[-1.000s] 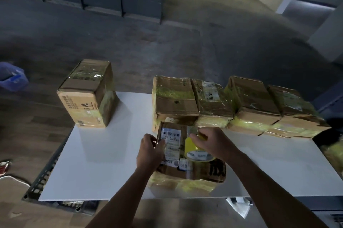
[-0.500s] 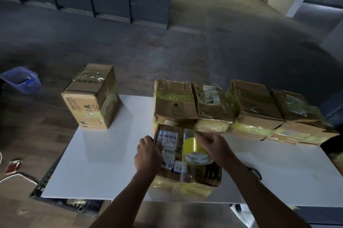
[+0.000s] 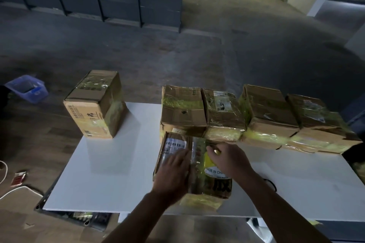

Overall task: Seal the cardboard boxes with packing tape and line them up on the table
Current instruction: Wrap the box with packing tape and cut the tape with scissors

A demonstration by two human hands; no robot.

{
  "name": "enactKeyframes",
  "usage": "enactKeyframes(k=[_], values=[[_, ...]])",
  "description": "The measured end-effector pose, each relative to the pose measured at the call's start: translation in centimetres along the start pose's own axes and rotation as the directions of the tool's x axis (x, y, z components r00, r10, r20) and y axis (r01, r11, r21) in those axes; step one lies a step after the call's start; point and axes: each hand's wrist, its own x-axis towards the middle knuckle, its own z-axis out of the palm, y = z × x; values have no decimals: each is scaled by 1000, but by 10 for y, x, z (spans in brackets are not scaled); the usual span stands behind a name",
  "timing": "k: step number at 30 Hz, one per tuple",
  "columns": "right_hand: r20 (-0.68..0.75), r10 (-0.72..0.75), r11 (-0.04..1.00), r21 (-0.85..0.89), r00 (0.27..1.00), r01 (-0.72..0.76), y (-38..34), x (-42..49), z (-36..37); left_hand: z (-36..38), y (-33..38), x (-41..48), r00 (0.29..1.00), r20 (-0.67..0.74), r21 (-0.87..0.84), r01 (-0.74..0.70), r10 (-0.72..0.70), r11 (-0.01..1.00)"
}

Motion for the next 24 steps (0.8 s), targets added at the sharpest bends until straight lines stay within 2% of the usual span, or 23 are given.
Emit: enactKeyframes(k=[2,5,7,9,11,13,15,17,20,22,24], values=[[0,37,999,-2,999,-37,-1,0,-2,9,12,-8,989,145,87,-35,22,996],[1,3,999,43,1000,-3,-4,-1,-4,11,9,-7,964,264,177,-33,-15,984],[116,21,966,252,993,-50,5,-2,-8,7,8,-5,953,301,227,-61,-10,972],[266,40,881,446,963,-160,15,-7,-13,6,9,-3,938,348,244,-78,-12,967],[302,33,839,510,953,-191,24,-13,-9,6,10,-5,922,387,209,-69,-18,976],[269,15,860,488,963,-150,28,-12,-6,8,8,-5,927,373,226,-71,-19,972],[165,-48,918,395,985,-22,33,-6,-11,5,8,-4,943,333,231,-55,-26,971],[42,-116,961,257,992,101,40,-1,-21,6,8,-4,930,366,198,-42,-34,979],[-27,-86,985,149,996,89,43,-5,-25,5,8,-2,922,386,171,-24,-45,985],[-52,-68,987,140,996,75,40,-7,-20,7,10,-2,913,403,215,-28,-63,976],[-69,-52,987,147,996,61,40,-6,-18,11,18,0,932,360,206,-40,-38,978]])
